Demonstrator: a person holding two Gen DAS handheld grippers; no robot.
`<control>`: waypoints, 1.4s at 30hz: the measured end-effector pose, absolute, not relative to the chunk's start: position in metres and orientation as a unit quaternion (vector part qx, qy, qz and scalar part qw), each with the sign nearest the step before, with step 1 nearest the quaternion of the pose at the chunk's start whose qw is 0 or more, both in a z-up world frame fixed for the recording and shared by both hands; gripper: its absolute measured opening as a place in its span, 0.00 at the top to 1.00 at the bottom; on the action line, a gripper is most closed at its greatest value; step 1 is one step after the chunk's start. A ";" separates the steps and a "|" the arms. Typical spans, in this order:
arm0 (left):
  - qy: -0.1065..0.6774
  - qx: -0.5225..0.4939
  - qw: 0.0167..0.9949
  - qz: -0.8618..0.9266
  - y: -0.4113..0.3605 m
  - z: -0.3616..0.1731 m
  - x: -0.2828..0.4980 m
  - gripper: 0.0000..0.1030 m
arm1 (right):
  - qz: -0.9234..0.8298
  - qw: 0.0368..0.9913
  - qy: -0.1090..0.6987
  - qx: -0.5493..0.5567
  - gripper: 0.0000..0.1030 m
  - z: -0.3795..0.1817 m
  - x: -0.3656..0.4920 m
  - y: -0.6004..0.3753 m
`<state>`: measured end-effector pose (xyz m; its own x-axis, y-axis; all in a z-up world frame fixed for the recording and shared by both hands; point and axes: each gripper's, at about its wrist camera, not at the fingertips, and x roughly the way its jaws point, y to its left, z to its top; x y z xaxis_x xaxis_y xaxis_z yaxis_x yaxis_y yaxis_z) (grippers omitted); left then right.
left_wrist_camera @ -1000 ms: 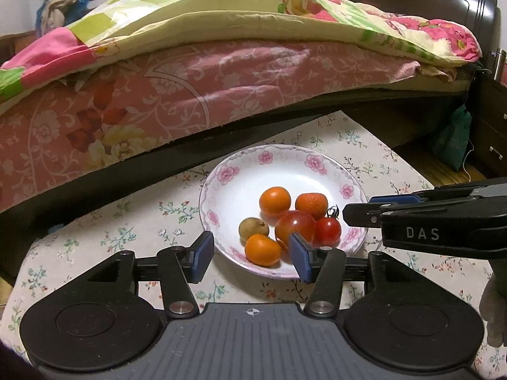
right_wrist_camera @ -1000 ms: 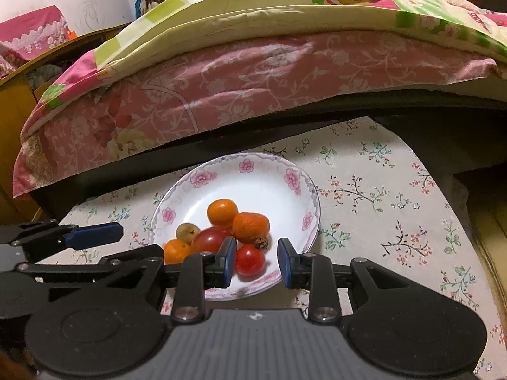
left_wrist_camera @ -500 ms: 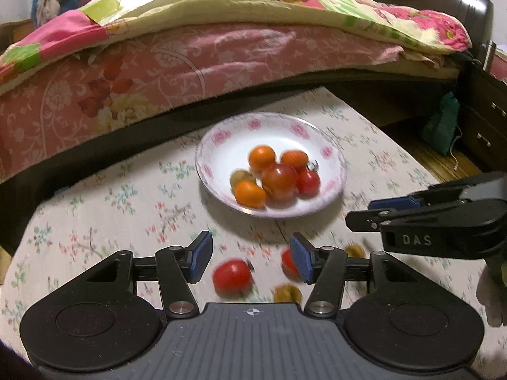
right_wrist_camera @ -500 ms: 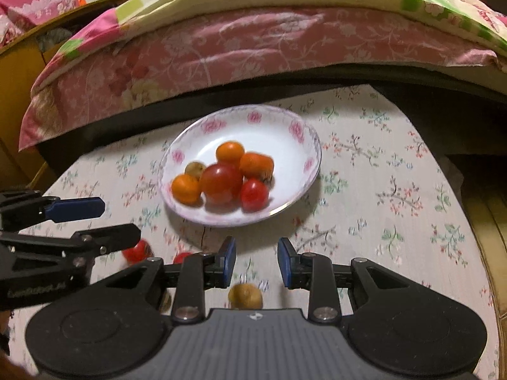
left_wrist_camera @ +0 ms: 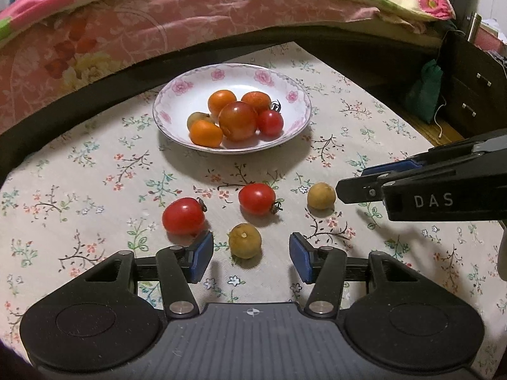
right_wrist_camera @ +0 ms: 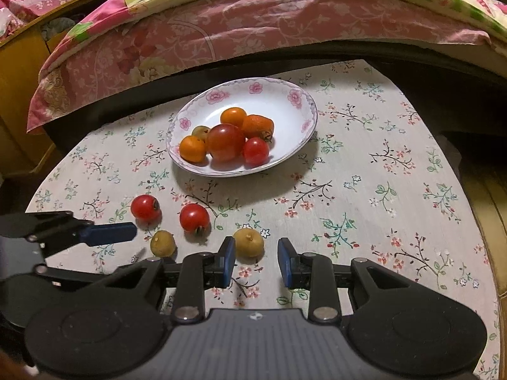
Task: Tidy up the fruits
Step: 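Move both open tools back toward the yellow-brown fruits, then grasp a small yellow-brown fruit with the left tool, then grasp another small yellow-brown fruit with the right tool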
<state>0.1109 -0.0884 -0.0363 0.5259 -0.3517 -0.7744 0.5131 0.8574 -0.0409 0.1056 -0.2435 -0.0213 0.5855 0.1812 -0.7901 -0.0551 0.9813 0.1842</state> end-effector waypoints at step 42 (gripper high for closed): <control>0.436 0.117 0.849 -0.275 -0.061 -0.050 0.073 0.53 | 0.097 0.876 0.472 0.024 0.62 -0.048 0.124 -0.227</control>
